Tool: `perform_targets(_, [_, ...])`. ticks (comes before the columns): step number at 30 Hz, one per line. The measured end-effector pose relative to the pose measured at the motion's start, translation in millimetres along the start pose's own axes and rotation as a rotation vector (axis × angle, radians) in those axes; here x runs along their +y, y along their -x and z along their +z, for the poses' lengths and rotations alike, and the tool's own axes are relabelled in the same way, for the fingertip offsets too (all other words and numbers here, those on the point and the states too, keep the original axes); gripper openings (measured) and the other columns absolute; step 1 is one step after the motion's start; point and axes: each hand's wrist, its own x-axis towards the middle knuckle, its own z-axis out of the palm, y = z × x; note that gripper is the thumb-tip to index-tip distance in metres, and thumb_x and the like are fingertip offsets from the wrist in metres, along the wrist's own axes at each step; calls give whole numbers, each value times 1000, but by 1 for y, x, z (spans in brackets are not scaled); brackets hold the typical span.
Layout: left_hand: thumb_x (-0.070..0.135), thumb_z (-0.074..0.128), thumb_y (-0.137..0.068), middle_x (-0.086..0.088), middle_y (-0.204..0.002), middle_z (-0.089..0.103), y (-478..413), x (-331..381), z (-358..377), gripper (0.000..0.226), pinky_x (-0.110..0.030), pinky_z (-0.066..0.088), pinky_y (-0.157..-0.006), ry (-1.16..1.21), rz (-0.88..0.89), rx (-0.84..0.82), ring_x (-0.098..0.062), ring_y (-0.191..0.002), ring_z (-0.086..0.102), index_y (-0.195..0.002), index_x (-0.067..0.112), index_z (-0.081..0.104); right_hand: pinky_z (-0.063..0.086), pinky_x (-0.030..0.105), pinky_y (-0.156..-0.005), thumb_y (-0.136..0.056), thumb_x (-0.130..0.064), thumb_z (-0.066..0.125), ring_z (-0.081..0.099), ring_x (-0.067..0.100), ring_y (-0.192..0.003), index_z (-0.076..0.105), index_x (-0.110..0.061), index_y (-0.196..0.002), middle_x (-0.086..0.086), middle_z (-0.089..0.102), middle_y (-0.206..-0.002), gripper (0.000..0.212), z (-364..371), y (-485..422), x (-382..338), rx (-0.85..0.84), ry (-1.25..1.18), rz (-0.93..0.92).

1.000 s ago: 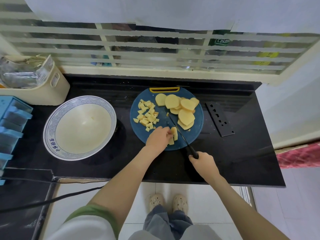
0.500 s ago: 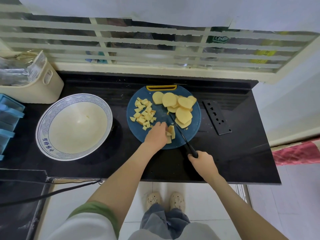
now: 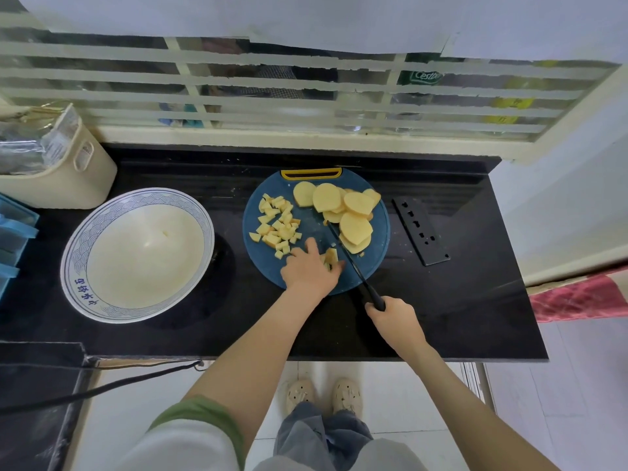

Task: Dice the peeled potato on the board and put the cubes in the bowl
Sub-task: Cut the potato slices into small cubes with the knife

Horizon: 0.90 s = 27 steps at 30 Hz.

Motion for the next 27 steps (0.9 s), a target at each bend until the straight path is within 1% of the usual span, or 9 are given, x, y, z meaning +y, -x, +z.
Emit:
perform_targets(2, [66, 42, -89, -18, -131, 38, -4, 6, 2, 74, -41, 43, -83, -41, 17, -22, -34, -117, 44, -139, 17, 18, 56, 37, -74, -99, -31, 51, 65, 23, -78, 58, -19, -97, 6, 64, -85, 14, -2, 0, 2, 1, -3, 5])
perform_targets(6, [44, 43, -97, -16, -131, 36, -11, 19, 4, 52, -40, 41, -85, -127, 104, -39, -33, -119, 42, -138, 20, 22, 55, 35, -72, -99, -32, 52, 64, 22, -75, 58, -19, -95, 6, 63, -83, 15, -7, -1, 7, 17, -10, 18])
perform_targets(9, [37, 44, -97, -15, -132, 35, -15, 20, 4, 53, -42, 40, -89, -210, 195, -75, -32, -121, 39, -143, 23, 20, 55, 35, -72, -100, -32, 51, 64, 21, -74, 57, -20, -92, 6, 63, -82, 15, -10, -1, 8, 29, -16, 26])
perform_targets(13, [35, 50, -93, -15, -131, 36, -13, 13, -2, 58, -43, 41, -88, -308, 312, -95, -32, -122, 38, -142, 20, 23, 53, 32, -69, -100, -31, 51, 61, 18, -70, 56, -20, -89, 5, 63, -80, 16, -13, -3, 8, 28, -26, 21])
perform_targets(18, [30, 51, -93, -14, -137, 34, -19, -8, -15, 54, -43, 40, -91, -514, 624, -64, -31, -127, 33, -142, 23, 28, 49, 26, -59, -100, -32, 51, 59, 16, -65, 58, -19, -91, 4, 61, -78, 17, -11, -7, 1, 16, -46, 17])
perform_targets(20, [34, 51, -93, -12, -138, 34, -23, -18, -21, 54, -40, 40, -91, -534, 725, -48, -29, -126, 35, -141, 23, 30, 47, 25, -57, -99, -32, 52, 57, 15, -63, 58, -18, -90, 3, 60, -76, 18, -8, -7, -3, 11, -53, 10])
perform_targets(22, [47, 54, -90, -8, -135, 37, -24, -29, -25, 64, -38, 41, -92, -448, 713, -7, -26, -123, 39, -142, 22, 28, 46, 25, -57, -99, -33, 52, 57, 14, -63, 58, -18, -88, 3, 60, -76, 19, -4, -8, -8, -1, -55, 7])
perform_targets(25, [67, 57, -78, -6, -128, 41, -19, -44, -26, 83, -38, 43, -91, -314, 537, 62, -24, -117, 44, -138, 16, 30, 51, 30, -64, -99, -33, 53, 58, 16, -66, 58, -18, -87, 4, 61, -78, 20, 4, -8, -14, -19, -69, 14])
perform_targets(27, [72, 58, -73, -7, -127, 44, -14, -55, -22, 88, -40, 44, -90, -305, 421, 30, -25, -114, 47, -133, 13, 33, 52, 31, -66, -99, -33, 53, 58, 16, -67, 58, -18, -86, 4, 61, -78, 20, 9, -8, -17, -24, -79, 22])
